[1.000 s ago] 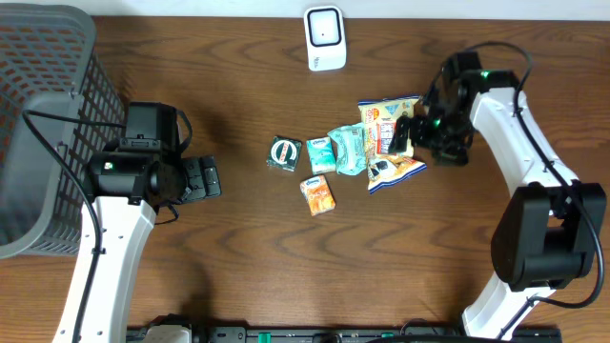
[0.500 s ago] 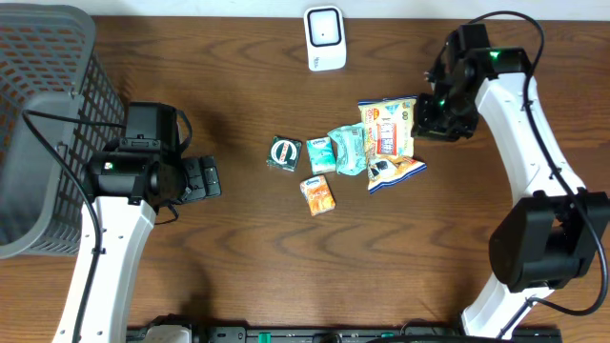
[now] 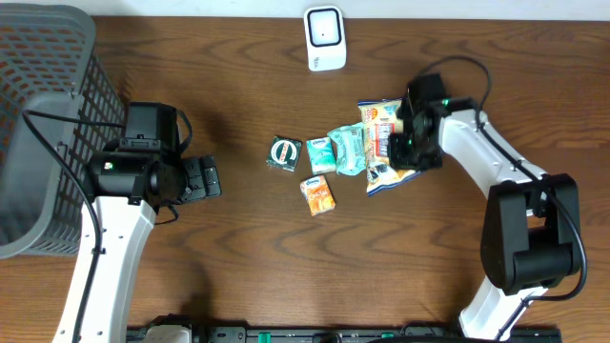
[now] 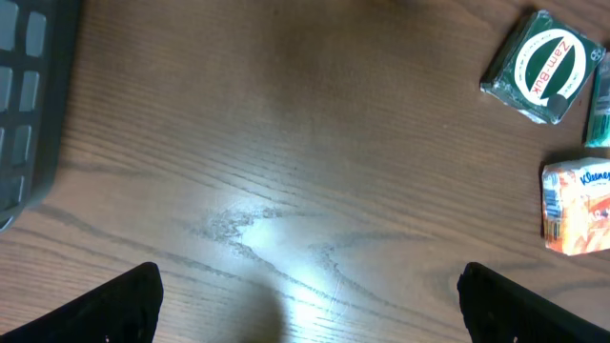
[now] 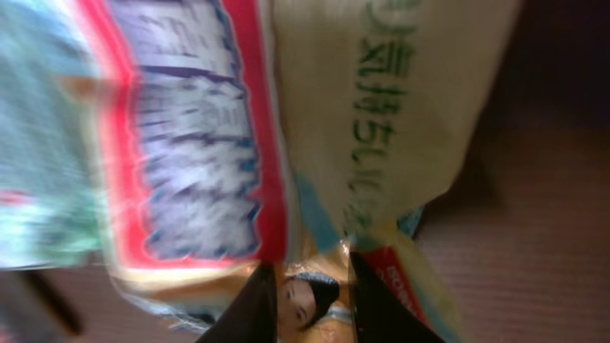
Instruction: Scan the item barcode
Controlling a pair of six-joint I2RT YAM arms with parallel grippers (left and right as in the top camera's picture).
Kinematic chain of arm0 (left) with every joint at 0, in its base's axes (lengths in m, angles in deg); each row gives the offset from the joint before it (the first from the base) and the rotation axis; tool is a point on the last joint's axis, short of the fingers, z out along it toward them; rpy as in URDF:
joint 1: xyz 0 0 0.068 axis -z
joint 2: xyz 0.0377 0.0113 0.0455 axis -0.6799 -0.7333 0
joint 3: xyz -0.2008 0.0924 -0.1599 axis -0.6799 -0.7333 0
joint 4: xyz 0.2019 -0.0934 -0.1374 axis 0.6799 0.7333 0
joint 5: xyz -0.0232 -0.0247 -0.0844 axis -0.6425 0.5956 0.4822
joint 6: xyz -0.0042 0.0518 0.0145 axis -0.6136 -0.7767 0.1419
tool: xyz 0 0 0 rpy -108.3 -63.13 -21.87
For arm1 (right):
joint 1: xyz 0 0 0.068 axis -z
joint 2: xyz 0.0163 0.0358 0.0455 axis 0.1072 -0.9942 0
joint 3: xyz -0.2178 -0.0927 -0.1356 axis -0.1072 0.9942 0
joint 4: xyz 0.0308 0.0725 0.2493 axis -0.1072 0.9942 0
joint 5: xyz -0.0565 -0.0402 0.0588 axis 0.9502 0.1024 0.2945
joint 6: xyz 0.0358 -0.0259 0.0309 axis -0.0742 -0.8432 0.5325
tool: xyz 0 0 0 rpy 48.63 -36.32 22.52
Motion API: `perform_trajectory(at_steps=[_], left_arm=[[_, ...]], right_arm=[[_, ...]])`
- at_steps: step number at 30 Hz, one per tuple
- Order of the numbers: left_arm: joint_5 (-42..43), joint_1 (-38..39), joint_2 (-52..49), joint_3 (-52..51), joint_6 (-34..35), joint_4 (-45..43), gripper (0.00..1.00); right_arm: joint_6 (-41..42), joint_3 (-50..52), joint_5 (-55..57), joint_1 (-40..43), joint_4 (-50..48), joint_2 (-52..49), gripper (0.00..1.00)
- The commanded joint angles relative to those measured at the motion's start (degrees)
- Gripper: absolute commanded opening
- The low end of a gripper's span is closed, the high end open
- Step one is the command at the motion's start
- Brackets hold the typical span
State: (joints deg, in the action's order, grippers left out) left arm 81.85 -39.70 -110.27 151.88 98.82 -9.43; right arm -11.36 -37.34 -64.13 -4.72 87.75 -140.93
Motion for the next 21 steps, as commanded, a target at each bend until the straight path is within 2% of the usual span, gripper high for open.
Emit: perform_trajectory(at_steps=[1, 2, 4, 8, 10, 12, 14, 19, 21], left_arm=[[-0.31, 0.22, -0.31, -0.28, 0.94, 0.11, 0.98], [-0.31, 0.22, -0.31, -0.28, 0.94, 0.11, 0.98], [-0.31, 0.22, -0.31, -0.28, 0.94, 0.11, 0.98], [-0.31, 0.22, -0.31, -0.28, 0.94, 0.11, 0.98], [-0.31, 0.22, -0.31, -0.28, 0.94, 0.11, 0.97], [-0.28, 0.22, -0.31, -0.28, 0.94, 0.11, 0.98], [-0.31, 0.22, -0.31, -0.28, 0.94, 0.11, 0.98], [-0.28, 0.22, -0.31, -0.28, 0.94, 0.11, 0.98], [-0.31, 0.22, -0.31, -0.28, 0.94, 0.11, 0.98]], right_arm=[[2.19, 1.79, 4.31, 0.07, 1.40, 0.13, 0.24], [2.78, 1.29, 5.35, 0.07, 2.64, 0.13, 0.26], [2.73, -1.20, 6.32, 0.07, 6.56, 0.13, 0.36], [2.69, -9.01, 6.36, 0.07, 16.02, 0.15, 0.63], [2.47, -13.00, 6.34, 0.04, 20.02, 0.15, 0.68], [1.77, -16.48, 5.95, -0.15, 22.27, 0.15, 0.69], [1.81, -18.01, 5.95, -0.66, 21.81, 0.15, 0.64], [1.84, -17.25, 5.95, -2.36, 16.76, 0.07, 0.29], [1.86, -16.35, 5.97, -2.54, 14.97, 0.02, 0.21]])
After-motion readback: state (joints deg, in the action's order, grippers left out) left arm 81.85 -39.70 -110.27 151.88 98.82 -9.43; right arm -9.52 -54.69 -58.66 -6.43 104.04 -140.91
